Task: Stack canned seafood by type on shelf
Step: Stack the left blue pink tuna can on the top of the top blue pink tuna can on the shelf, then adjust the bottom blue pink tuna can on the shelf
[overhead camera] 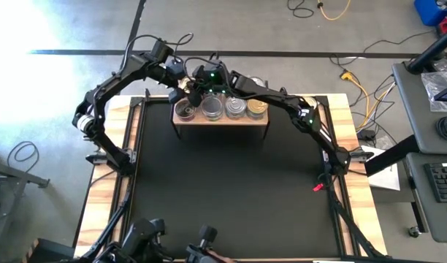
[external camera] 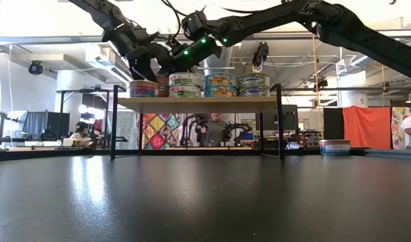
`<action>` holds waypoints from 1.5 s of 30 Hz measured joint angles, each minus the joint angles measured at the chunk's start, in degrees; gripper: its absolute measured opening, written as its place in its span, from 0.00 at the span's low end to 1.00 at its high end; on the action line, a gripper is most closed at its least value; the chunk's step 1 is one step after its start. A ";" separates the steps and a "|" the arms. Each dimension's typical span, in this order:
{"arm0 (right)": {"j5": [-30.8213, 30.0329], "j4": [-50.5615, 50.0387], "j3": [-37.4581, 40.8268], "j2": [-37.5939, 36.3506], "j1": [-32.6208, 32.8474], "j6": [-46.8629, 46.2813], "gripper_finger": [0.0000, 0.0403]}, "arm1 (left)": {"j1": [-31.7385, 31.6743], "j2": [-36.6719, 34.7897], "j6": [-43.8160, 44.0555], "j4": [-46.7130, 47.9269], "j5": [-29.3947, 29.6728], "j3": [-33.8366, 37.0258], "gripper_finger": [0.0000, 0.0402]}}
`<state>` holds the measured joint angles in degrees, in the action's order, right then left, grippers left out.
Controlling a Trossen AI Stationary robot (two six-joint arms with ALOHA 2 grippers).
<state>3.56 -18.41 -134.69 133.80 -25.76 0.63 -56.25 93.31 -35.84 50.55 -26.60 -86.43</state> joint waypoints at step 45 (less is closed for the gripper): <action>-24.78 -41.11 0.09 -34.20 1.86 8.30 0.03 | 4.58 -26.83 11.14 8.84 7.00 16.71 0.62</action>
<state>-21.22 -59.52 -134.61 99.59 -23.90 8.92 -51.67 66.48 -24.70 59.39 -19.60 -69.72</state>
